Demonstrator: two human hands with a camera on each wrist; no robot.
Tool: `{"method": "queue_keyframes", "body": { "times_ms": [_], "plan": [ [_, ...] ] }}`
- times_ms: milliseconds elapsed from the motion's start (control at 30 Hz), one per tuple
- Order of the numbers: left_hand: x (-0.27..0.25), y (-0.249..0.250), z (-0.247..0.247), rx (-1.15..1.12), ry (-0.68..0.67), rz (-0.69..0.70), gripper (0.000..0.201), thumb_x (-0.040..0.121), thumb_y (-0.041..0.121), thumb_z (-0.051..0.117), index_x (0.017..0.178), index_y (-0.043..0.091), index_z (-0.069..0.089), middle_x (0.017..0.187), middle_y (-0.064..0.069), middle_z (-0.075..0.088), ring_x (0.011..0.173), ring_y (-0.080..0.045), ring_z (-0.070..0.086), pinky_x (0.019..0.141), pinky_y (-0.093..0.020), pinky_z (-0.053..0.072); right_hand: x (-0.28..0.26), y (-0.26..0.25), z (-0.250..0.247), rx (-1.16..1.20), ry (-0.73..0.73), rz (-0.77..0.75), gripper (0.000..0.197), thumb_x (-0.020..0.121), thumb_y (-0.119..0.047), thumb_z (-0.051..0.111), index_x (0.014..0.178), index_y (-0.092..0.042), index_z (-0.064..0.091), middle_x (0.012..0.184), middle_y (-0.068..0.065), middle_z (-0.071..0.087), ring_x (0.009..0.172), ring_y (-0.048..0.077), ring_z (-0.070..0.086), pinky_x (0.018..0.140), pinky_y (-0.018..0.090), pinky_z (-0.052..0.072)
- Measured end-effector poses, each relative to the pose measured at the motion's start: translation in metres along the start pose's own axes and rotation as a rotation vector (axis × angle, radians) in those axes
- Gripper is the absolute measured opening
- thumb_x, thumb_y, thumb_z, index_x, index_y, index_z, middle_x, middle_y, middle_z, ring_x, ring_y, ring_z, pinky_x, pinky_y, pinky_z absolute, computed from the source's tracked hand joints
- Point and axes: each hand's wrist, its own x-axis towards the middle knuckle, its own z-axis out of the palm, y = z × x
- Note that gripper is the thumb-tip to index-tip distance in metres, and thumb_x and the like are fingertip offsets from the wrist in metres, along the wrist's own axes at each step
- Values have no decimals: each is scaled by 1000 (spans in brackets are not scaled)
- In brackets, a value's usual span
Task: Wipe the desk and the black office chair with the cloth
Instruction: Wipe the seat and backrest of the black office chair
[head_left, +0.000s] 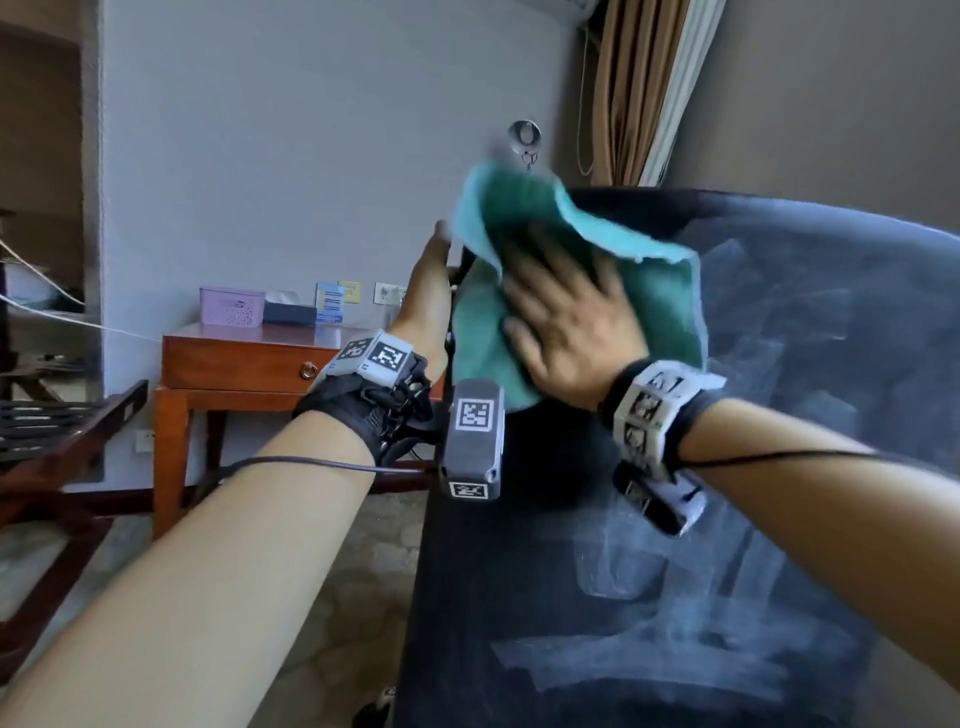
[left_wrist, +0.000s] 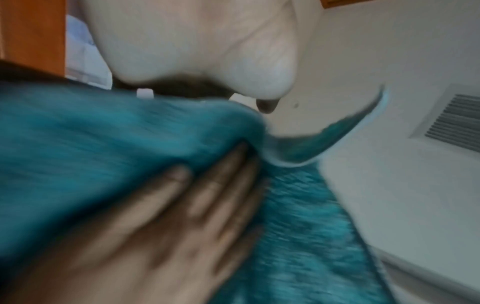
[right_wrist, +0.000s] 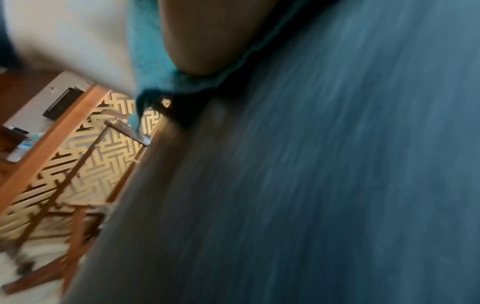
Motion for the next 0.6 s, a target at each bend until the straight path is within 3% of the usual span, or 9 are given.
{"method": "queue_keyframes", "body": {
  "times_ms": [100,167,233,300,333,400,467,533,600],
  "plan": [
    [1,-1,-6,58,45,13,69,89,70,37,90,8,69,98,-21,68,88,-32,65,86,-40,50,-39,-35,23,236,-188,-195,43,100,-35,35,110,-10,69,117,13,67,105,31,64,94,37,34],
    [1,0,-13,127,61,41,67,93,66,32,99,9,67,106,-16,70,102,-31,66,96,-41,47,-41,-29,23,257,-299,-246,43,99,-36,42,121,-6,64,118,17,65,111,33,61,103,38,38],
    [-2,5,-11,215,22,67,64,95,63,31,101,11,67,98,-9,73,98,-25,68,91,-33,53,-25,-2,12,194,-220,-273,50,98,-40,40,132,-7,56,127,19,60,122,32,50,111,42,31],
    [-6,14,-6,332,-4,107,54,98,57,31,93,17,66,80,3,74,80,-12,71,69,-18,55,3,37,-11,100,-113,-237,50,99,-38,37,137,-9,53,127,19,60,120,30,45,108,37,27],
    [-5,20,-3,396,9,137,51,97,57,32,97,18,66,85,4,74,83,-10,71,72,-17,54,16,56,-24,49,-84,-169,49,99,-38,38,140,-12,49,130,18,58,122,32,45,109,36,24],
    [0,31,2,521,50,192,53,92,63,34,105,21,62,105,-3,69,100,-20,65,92,-33,50,28,76,-39,-53,-28,30,50,100,-41,38,143,-16,44,139,14,51,127,34,45,111,38,19],
    [0,43,13,589,70,289,56,84,65,31,95,17,58,97,-3,63,91,-21,61,88,-39,48,21,63,-33,-202,6,156,50,100,-41,32,142,-17,43,146,6,44,139,29,33,115,48,12],
    [-3,49,32,645,86,403,52,82,60,29,84,14,54,84,-6,58,77,-21,55,74,-32,41,-4,31,-16,-159,-25,119,48,92,-35,38,132,-11,50,139,7,49,143,28,25,115,55,11],
    [-1,48,49,714,124,468,54,89,56,30,100,11,57,104,-20,60,97,-32,56,81,-33,37,-37,5,6,34,-73,-22,43,88,-30,44,119,-5,61,123,14,60,127,32,42,108,50,26]
  ]
}}
